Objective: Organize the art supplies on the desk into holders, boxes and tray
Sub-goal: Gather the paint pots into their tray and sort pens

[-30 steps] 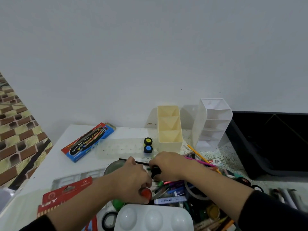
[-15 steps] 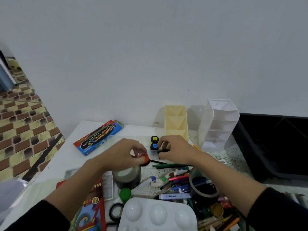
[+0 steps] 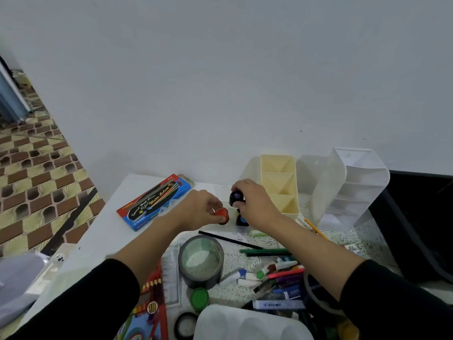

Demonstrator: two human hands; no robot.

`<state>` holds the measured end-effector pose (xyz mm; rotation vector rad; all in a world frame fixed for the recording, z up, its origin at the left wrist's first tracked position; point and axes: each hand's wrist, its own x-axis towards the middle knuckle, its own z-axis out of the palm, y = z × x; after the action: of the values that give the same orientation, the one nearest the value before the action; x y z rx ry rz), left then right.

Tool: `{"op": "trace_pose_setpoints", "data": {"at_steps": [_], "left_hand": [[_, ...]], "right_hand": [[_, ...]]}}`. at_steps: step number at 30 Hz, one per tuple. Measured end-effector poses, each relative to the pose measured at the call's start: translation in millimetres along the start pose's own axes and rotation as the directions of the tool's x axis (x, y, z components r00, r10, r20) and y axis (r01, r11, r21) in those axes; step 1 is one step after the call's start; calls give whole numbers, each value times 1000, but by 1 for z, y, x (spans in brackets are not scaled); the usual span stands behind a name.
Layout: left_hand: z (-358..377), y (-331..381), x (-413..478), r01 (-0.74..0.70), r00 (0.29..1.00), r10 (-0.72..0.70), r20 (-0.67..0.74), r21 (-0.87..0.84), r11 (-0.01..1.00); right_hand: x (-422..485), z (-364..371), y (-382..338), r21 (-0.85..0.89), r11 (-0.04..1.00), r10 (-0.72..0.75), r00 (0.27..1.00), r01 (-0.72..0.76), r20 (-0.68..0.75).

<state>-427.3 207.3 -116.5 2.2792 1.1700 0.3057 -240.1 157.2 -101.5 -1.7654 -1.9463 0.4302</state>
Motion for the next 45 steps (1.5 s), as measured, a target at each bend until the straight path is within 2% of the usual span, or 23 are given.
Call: {"op": "trace_pose_setpoints", "data": {"at_steps": [7,14,23,26,31,34,37,41,45], "left_hand": [[16,-13,8,-22,999,28,38,-151,988],[19,-5,5,-74,995,78,61,-63,995],[-4,-30,-11,52,995,-76,-67,-311,949],[-6,-30,-8,67,993,-83,-82,-186,980],[1,-26,9,-57,994,67,-84,114,992],[4,-24,17,-101,991,116,-73,174,979],[7,-21,22,-82,991,107,-81,262,962],[9,-18,23,-79,986,116,-118,277,958],[14,-22,19,-129,976,157,-148,185,974]], "right_hand": [[12,9,10,-50,999,-15,997,19,76],[14,5,14,-6,1000,-9,997,9,71],[11,9,7,42,998,-41,996,38,81],[9,11,6,6,999,-47,994,47,94],[8,16,7,-110,991,-65,994,75,90],[9,16,4,-208,975,-58,990,83,125],[10,15,0,-269,960,-37,988,77,151],[10,13,-6,-315,947,-6,987,56,160],[7,11,-9,-351,933,-9,980,80,198]]}}
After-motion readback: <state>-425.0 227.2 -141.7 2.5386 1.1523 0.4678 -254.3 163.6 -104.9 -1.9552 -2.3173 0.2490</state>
